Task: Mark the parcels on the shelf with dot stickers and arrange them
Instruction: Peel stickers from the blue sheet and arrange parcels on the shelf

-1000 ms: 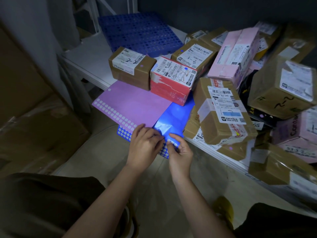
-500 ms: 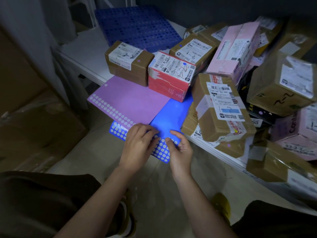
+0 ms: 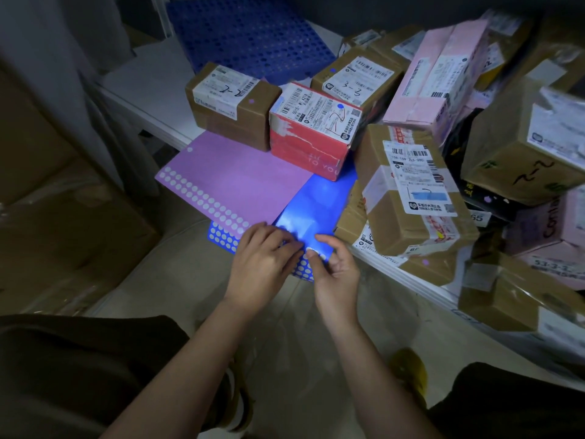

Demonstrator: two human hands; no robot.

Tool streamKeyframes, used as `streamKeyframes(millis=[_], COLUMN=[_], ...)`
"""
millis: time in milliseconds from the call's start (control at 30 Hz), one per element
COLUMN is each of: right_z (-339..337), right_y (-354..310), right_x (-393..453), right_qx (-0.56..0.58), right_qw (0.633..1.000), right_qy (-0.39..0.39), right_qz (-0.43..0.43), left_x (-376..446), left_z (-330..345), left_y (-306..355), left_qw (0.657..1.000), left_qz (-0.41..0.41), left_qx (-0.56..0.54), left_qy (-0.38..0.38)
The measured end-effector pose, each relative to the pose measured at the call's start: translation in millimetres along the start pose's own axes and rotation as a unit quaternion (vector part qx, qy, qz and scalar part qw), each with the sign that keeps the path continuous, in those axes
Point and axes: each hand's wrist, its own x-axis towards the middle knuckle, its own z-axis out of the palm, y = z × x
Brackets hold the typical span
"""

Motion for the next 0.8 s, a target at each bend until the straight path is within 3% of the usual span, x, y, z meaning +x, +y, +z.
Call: streamKeyframes(millis=[467, 800], right_z=[-3.9, -5.6], right_y=[-2.9, 0.6], right_x=[2.3, 2.2], right_qx=[-0.066, -0.039], right_qw=[0.997, 0.999], right_qy=[-0.013, -0.013], right_qz=[-0.045, -0.027], left_x=[4.4, 2.8], left_z=[6.6, 10.5], left_y=[-3.4, -2.6], left_qw=[0.999, 0.999], left_qz=[0.03, -0.02], left_qx=[0.015, -0.025], left_qy=[0.009, 0.037])
